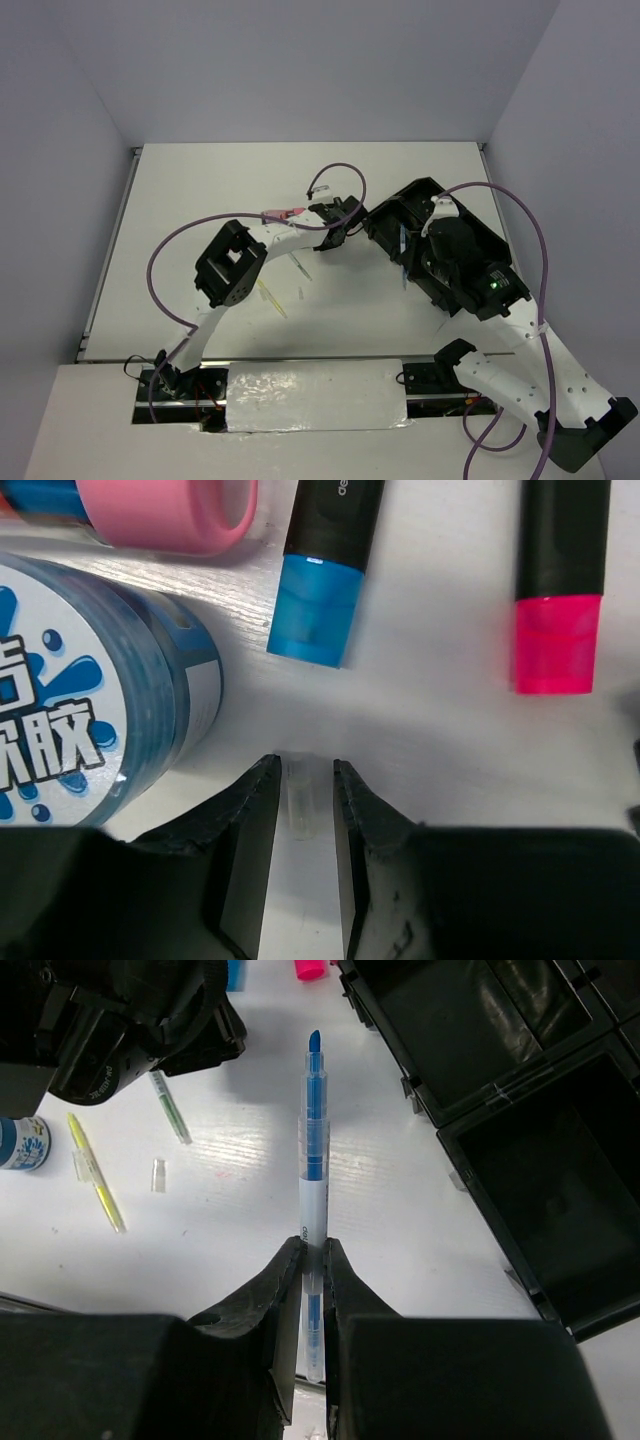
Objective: Sort the stationery into containers
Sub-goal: Close the pen cap on the pen.
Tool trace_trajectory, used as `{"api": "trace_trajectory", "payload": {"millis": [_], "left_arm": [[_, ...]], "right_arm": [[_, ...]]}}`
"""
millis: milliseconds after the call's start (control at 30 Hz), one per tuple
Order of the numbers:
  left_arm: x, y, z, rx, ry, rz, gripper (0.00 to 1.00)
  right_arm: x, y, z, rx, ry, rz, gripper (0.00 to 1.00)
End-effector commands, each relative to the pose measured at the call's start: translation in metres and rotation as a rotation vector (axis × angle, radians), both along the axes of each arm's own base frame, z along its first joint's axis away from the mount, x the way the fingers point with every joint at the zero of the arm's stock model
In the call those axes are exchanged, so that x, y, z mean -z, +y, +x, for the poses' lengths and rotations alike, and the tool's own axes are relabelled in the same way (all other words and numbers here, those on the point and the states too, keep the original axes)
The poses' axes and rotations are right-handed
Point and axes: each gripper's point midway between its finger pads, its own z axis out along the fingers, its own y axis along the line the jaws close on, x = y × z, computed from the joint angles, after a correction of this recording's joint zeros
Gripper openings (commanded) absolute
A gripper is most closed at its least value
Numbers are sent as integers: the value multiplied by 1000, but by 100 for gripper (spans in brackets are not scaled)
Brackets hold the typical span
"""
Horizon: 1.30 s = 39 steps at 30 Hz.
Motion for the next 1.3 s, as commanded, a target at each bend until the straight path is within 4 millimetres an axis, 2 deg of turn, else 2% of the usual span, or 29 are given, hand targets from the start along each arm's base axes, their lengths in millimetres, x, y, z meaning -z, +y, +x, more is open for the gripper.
{"api": "trace_trajectory", "payload": {"millis": [0, 67, 100, 167, 300, 367, 400, 467, 500, 567, 600, 633, 667, 700, 733, 767, 800, 833, 867, 900, 933, 967, 1000, 1100, 1200, 1267], "left_arm": [[28, 0, -13, 17, 61, 1, 39], [34, 1, -18, 20, 79, 1, 34], [35, 0, -19, 22, 82, -2, 20], [34, -3, -23, 33, 88, -11, 2], [5, -16, -29, 80, 50, -40, 0], [-27, -29, -32, 124, 2, -91, 0], [-56, -37, -34, 163, -48, -138, 0], [-92, -47, -36, 227, -120, -204, 0], [-131, -49, -38, 274, -209, -270, 0], [-171, -52, -46, 338, -296, -347, 0], [-207, -45, -52, 368, -390, -414, 0], [-222, -40, -57, 384, -433, -444, 0], [-240, -34, -60, 408, -490, -463, 0], [-259, -18, -73, 423, -551, -494, 0], [-285, -16, -74, 436, -653, -557, 0], [-302, -9, -80, 450, -713, -586, 0], [-311, 5, -94, 494, -763, -600, 0], [-331, 11, -97, 500, -843, -649, 0], [-341, 18, -103, 522, -890, -671, 0], [-346, 25, -120, 580, -925, -717, 0], [-353, 31, -126, 593, -966, -741, 0], [-372, 37, -135, 608, -1044, -793, 0], [-373, 44, -149, 647, -1074, -823, 0], [-389, 58, -166, 668, -1143, -868, 0], [-395, 61, -177, 705, -1148, -886, 0], [-395, 61, -183, 722, -1141, -907, 0]], "right_arm": [[-14, 5, 9, -10, -59, 24, 0], [-16, 6, 9, -14, -61, 28, 0], [-16, 6, 8, -18, -62, 32, 0], [-18, 7, 8, -23, -64, 37, 0], [-21, 10, 6, -38, -74, 54, 0], [-24, 13, 3, -56, -91, 77, 0], [-30, 18, 0, -86, -123, 116, 0], [-35, 22, -4, -108, -150, 158, 0], [-36, 25, -6, -122, -175, 184, 0], [-40, 42, -10, -202, -197, 252, 0], [-23, 49, -13, -236, -169, 272, 0], [-20, 64, -22, -315, -147, 326, 0], [-29, 77, -21, -350, -174, 399, 0], [-14, 85, -26, -384, -142, 428, 0], [-16, 93, -31, -422, -143, 467, 0], [-27, 100, -32, -432, -175, 525, 0], [-27, 110, -42, -475, -176, 553, 0], [-34, 118, -47, -493, -182, 597, 0], [-49, 129, -49, -525, -232, 647, 0], [-49, 145, -65, -585, -219, 676, 0], [-53, 153, -69, -596, -221, 694, 0], [-53, 162, -64, -570, -234, 692, 0], [-62, 175, -78, -612, -232, 704, 0], [-75, 190, -80, -575, -274, 711, 0], [-89, 197, -79, -569, -300, 717, 0], [-92, 206, -78, -579, -289, 704, 0]]}}
